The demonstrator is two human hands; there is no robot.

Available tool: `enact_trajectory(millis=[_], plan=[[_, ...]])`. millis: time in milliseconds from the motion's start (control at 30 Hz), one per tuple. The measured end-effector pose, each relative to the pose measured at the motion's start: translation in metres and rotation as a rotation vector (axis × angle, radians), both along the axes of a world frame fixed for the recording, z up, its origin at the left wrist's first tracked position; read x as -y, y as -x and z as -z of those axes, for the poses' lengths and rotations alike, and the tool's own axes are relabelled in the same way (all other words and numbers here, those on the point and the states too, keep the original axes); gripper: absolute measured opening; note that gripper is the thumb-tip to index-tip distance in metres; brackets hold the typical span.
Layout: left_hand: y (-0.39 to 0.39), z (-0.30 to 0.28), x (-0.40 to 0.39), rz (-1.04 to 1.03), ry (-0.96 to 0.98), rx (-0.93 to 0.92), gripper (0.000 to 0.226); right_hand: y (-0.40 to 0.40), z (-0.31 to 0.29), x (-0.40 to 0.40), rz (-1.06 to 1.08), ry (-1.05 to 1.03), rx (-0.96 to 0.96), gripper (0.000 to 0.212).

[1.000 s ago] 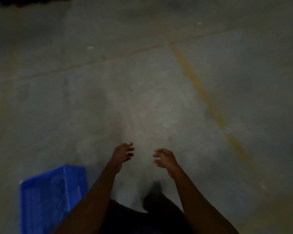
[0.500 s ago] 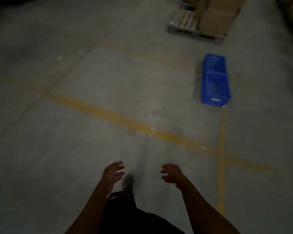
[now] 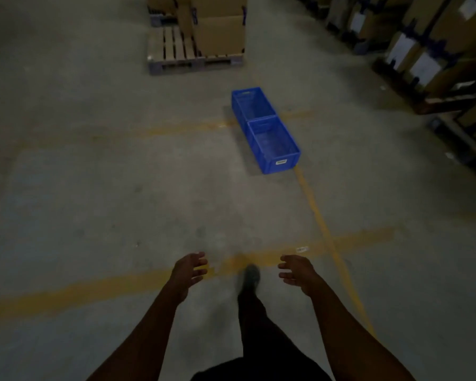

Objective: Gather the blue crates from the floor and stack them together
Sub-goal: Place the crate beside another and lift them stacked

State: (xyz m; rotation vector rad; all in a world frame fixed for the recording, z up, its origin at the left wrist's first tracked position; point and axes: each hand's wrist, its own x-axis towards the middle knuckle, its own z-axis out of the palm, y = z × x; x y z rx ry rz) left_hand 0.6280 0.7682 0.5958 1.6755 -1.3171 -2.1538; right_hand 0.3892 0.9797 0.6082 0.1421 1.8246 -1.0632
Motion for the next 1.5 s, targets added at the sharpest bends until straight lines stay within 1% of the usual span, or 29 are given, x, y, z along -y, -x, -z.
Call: enact_trajectory(millis=[100,167,300,500,633,733,933,1067,1167,1300,1500], plan=[[0.054,0.007,0.066,-0.009,-0.013,0.015,0.028,0.052,0.013,0.060,0.031,-0.003,0.018,0.027],[0.086,0.012,0.107,-0.036,-0.035,0.026,0.030,0.087,0.017,0.103,0.013,-0.029,0.031,0.027],[0.151,0.007,0.190,-0.053,-0.038,0.019,0.029,0.158,0.013,0.195,-0.028,-0.034,0.023,0.029],[0.242,0.007,0.312,-0.060,-0.039,0.020,0.027,0.259,0.003,0.331,-0.016,0.006,0.034,0.026],[0.311,0.019,0.406,-0.001,-0.030,0.031,0.027,0.322,0.012,0.411,0.028,0.003,0.026,0.027],[0.376,0.021,0.486,0.049,0.013,-0.006,0.027,0.371,0.015,0.469,0.108,0.007,0.006,0.025],[0.508,-0.010,0.601,0.194,0.031,-0.020,0.027,0.465,0.001,0.552,0.231,-0.013,-0.026,0.023],[0.592,-0.011,0.657,0.265,0.046,0.004,0.028,0.534,0.010,0.598,0.283,-0.030,0.004,0.023],[0.659,-0.002,0.692,0.307,0.073,0.031,0.029,0.593,0.025,0.632,0.326,-0.008,0.028,0.018],[0.740,0.002,0.724,0.315,0.067,0.057,0.030,0.663,0.034,0.667,0.352,-0.014,0.085,0.015],[0.849,0.002,0.762,0.434,0.074,0.110,0.032,0.754,0.045,0.702,0.415,-0.038,0.139,0.016]])
